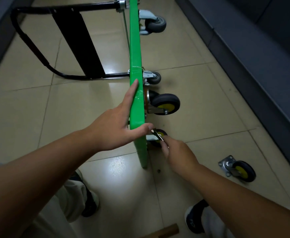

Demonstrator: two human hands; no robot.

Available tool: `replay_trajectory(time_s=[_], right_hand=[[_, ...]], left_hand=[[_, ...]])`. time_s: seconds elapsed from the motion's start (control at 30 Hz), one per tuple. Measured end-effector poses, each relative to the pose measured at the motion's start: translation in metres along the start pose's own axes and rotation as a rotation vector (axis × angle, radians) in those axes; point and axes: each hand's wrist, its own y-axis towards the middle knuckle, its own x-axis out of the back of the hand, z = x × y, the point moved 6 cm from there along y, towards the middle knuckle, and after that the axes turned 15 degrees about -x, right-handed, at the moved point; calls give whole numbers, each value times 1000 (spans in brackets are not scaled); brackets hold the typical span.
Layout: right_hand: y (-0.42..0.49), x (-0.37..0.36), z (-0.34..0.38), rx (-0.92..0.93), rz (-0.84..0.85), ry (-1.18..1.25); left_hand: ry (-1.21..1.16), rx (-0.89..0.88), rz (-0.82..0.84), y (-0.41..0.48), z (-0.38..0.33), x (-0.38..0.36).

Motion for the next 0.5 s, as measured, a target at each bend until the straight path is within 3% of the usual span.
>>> replay_trajectory(time_s=[0.17,0.27,0.5], right_hand=[[-16,30,29,-314,167,501],[-25,37,47,-360,281,689],[-19,28,58,-325,273,830]], left_hand=[[-12,-11,7,1,-2,0],[-5,-15,15,1,-3,1],[5,-15,4,2,1,1]])
